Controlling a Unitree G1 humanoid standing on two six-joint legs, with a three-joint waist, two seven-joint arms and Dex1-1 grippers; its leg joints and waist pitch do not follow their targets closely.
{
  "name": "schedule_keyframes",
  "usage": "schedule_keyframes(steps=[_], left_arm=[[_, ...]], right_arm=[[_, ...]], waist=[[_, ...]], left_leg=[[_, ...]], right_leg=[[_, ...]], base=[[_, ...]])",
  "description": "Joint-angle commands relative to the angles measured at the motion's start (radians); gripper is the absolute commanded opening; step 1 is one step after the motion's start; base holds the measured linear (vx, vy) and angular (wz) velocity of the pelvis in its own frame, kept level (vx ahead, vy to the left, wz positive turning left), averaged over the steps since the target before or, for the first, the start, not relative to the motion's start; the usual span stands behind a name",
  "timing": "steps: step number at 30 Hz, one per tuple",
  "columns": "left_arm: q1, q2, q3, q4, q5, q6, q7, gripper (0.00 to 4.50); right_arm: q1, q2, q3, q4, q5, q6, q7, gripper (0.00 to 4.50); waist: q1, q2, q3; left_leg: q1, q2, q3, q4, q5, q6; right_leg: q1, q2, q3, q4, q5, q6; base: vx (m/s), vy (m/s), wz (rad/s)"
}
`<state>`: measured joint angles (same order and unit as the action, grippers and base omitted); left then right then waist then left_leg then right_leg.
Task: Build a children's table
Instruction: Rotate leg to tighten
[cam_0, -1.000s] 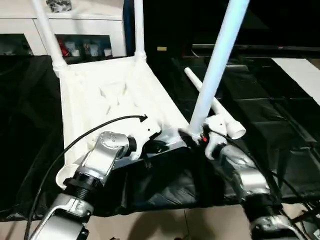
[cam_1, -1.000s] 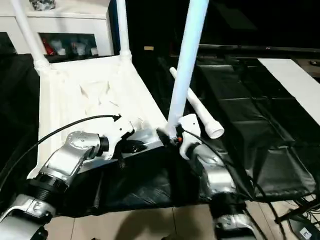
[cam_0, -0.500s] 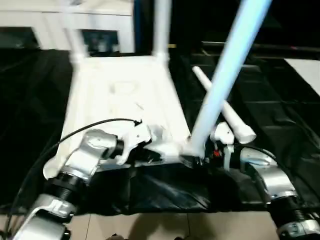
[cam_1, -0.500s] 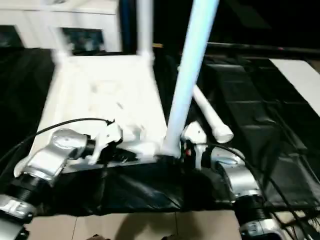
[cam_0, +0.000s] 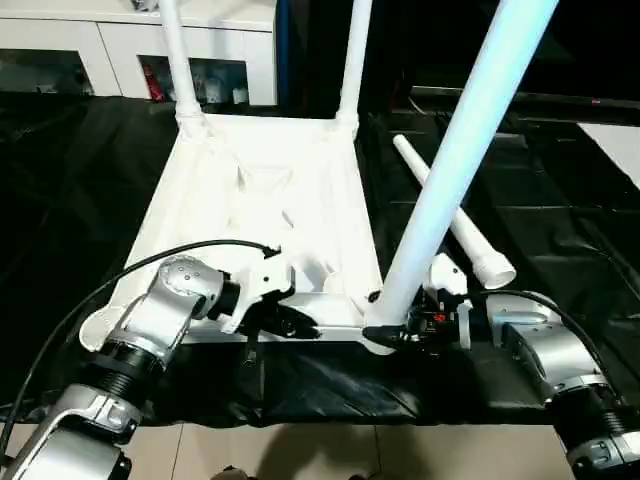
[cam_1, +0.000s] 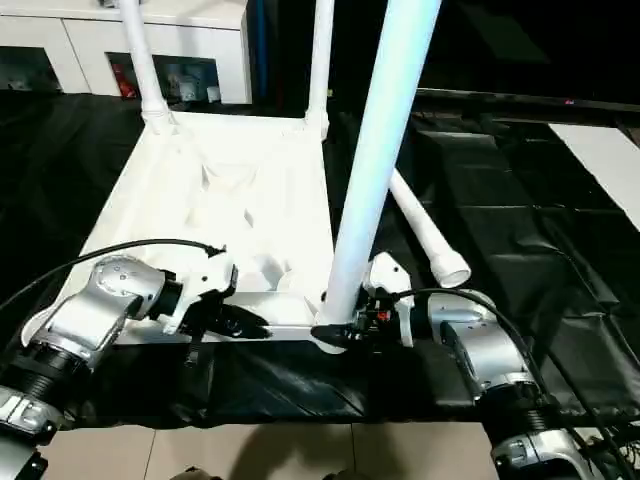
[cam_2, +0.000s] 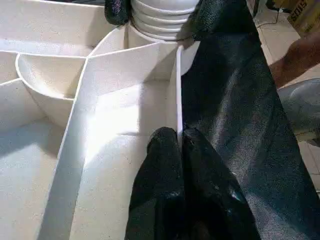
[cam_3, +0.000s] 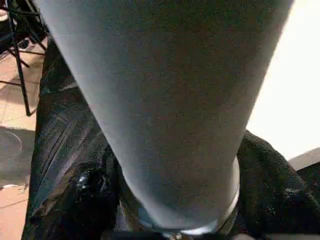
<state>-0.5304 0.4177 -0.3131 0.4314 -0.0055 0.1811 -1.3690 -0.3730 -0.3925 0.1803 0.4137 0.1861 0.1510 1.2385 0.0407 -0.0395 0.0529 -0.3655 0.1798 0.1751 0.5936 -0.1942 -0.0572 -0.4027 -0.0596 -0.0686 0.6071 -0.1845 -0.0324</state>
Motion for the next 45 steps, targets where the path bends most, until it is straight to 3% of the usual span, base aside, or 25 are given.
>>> schedule_keyframes(steps=[1, 4, 7, 9, 12, 15, 17, 18, 22, 24, 29, 31, 33, 35, 38, 42, 45], left_arm=[[-0.033, -0.042, -0.015, -0.014, -0.006, 0.018, 0.038, 0.00], [-0.040, -0.085, -0.002, -0.001, 0.015, 0.068, 0.147, 0.00], [-0.039, -0.150, 0.009, -0.004, 0.033, 0.153, 0.267, 0.00], [-0.026, -0.179, 0.008, -0.018, 0.038, 0.184, 0.308, 0.00], [0.008, -0.234, 0.000, -0.048, 0.041, 0.220, 0.369, 0.00], [0.027, -0.267, -0.008, -0.065, 0.040, 0.233, 0.400, 0.00], [0.027, -0.271, -0.012, -0.070, 0.046, 0.232, 0.406, 0.00], [0.027, -0.269, -0.013, -0.074, 0.047, 0.232, 0.405, 0.00], [0.021, -0.240, -0.016, -0.070, 0.048, 0.188, 0.378, 0.00], [0.019, -0.222, -0.012, -0.073, 0.043, 0.170, 0.354, 0.00], [0.019, -0.172, -0.011, -0.085, 0.027, 0.136, 0.270, 0.00], [0.015, -0.141, -0.011, -0.088, 0.010, 0.124, 0.210, 0.00], [0.004, -0.101, -0.016, -0.075, -0.001, 0.084, 0.136, 0.00], [0.001, -0.094, -0.016, -0.071, -0.003, 0.076, 0.123, 0.00], [-0.013, -0.062, -0.024, -0.049, -0.009, 0.045, 0.063, 0.00], [-0.029, -0.035, -0.032, -0.030, -0.011, 0.023, 0.005, 0.00], [-0.036, -0.024, -0.037, -0.021, -0.014, 0.013, -0.020, 0.00]], right_arm=[[0.013, 0.048, 0.011, -0.021, 0.033, 0.036, -0.024, 2.76], [0.006, 0.119, -0.021, 0.035, -0.009, 0.034, -0.217, 2.75], [-0.015, 0.217, -0.056, 0.111, -0.057, 0.027, -0.455, 2.74], [-0.017, 0.250, -0.050, 0.124, -0.081, 0.022, -0.520, 2.74], [-0.025, 0.327, -0.078, 0.140, -0.101, 0.039, -0.676, 2.74], [-0.029, 0.368, -0.061, 0.149, -0.141, 0.013, -0.749, 2.74], [-0.025, 0.384, -0.066, 0.145, -0.131, -0.018, -0.740, 2.74], [-0.027, 0.388, -0.078, 0.146, -0.114, -0.028, -0.729, 3.44], [-0.040, 0.346, -0.072, 0.161, -0.131, -0.067, -0.705, 3.64], [-0.042, 0.314, -0.068, 0.162, -0.147, -0.104, -0.685, 3.89], [-0.025, 0.242, -0.060, 0.116, -0.117, -0.148, -0.536, 3.95], [-0.009, 0.198, -0.051, 0.073, -0.077, -0.129, -0.419, 3.95], [0.013, 0.128, -0.029, 0.017, -0.038, -0.097, -0.260, 3.95], [0.017, 0.101, -0.022, 0.003, -0.030, -0.090, -0.210, 3.95], [0.015, 0.053, -0.010, -0.001, -0.019, -0.100, -0.123, 3.95], [0.003, 0.012, -0.003, -0.008, 0.008, -0.075, -0.027, 3.60], [0.004, -0.008, 0.013, -0.022, 0.013, -0.063, 0.013, 3.43]], waist=[[0.000, -0.001, -0.062], [-0.007, 0.000, -0.054], [-0.024, -0.001, -0.048], [-0.033, 0.004, -0.049], [-0.042, -0.003, -0.047], [-0.048, 0.000, -0.046], [-0.049, -0.001, -0.048], [-0.051, 0.002, -0.048], [-0.051, 0.005, -0.052], [-0.048, 0.005, -0.055], [-0.035, 0.003, -0.065], [-0.029, 0.003, -0.067], [-0.023, 0.007, -0.068], [-0.019, 0.007, -0.067], [-0.008, 0.009, -0.061], [-0.005, 0.010, -0.060], [-0.003, 0.010, -0.062]], left_leg=[[0.009, 0.058, -0.013, -0.064, -0.134, 0.080], [0.012, 0.056, -0.015, -0.069, -0.184, 0.047], [0.009, 0.053, -0.026, -0.077, -0.267, -0.007], [0.014, 0.049, -0.028, -0.075, -0.307, -0.014], [0.016, 0.047, -0.028, -0.074, -0.318, -0.004], [0.023, 0.044, -0.029, -0.071, -0.344, 0.003], [0.020, 0.045, -0.030, -0.073, -0.342, 0.012], [0.019, 0.047, -0.030, -0.075, -0.349, 0.014], [0.016, 0.049, -0.029, -0.076, -0.338, 0.018], [0.013, 0.051, -0.025, -0.076, -0.298, 0.028], [0.003, 0.050, -0.015, -0.068, -0.165, 0.078], [0.003, 0.049, -0.015, -0.066, -0.133, 0.100], [0.006, 0.054, -0.013, -0.064, -0.111, 0.129], [0.008, 0.056, -0.012, -0.063, -0.110, 0.133], [0.014, 0.060, -0.012, -0.068, -0.152, 0.107], [0.017, 0.061, -0.012, -0.070, -0.188, 0.074], [0.015, 0.059, -0.013, -0.069, -0.174, 0.074]], right_leg=[[0.055, -0.088, 0.056, -0.072, -0.195, -0.222], [0.048, -0.087, 0.054, -0.082, -0.283, -0.205], [0.049, -0.091, 0.049, -0.094, -0.456, -0.149], [0.044, -0.091, 0.047, -0.107, -0.519, -0.121], [0.040, -0.090, 0.049, -0.113, -0.543, -0.111], [0.030, -0.089, 0.047, -0.121, -0.594, -0.088], [0.032, -0.087, 0.048, -0.120, -0.572, -0.089], [0.031, -0.086, 0.049, -0.118, -0.561, -0.091], [0.033, -0.087, 0.052, -0.112, -0.502, -0.113], [0.038, -0.086, 0.055, -0.105, -0.411, -0.141], [0.056, -0.085, 0.058, -0.081, -0.200, -0.198], [0.062, -0.083, 0.057, -0.075, -0.143, -0.213], [0.059, -0.082, 0.056, -0.069, -0.082, -0.236], [0.057, -0.082, 0.055, -0.068, -0.074, -0.244], [0.053, -0.083, 0.054, -0.074, -0.138, -0.246], [0.052, -0.086, 0.056, -0.079, -0.199, -0.235], [0.055, -0.084, 0.055, -0.077, -0.182, -0.235]], base=[[0.000, 0.000, 0.00], [0.000, 0.000, 0.00], [0.000, 0.000, 0.00], [0.000, 0.000, 0.00], [0.000, 0.000, 0.00], [0.000, 0.000, 0.00], [0.000, 0.000, 0.00], [0.000, 0.000, 0.00], [0.000, 0.000, 0.00], [0.000, 0.000, 0.00], [0.000, 0.000, 0.00], [0.000, 0.000, 0.00], [0.000, 0.000, 0.00], [0.000, 0.000, 0.00], [0.000, 0.000, 0.00], [0.000, 0.000, 0.00], [0.000, 0.000, 0.00]])
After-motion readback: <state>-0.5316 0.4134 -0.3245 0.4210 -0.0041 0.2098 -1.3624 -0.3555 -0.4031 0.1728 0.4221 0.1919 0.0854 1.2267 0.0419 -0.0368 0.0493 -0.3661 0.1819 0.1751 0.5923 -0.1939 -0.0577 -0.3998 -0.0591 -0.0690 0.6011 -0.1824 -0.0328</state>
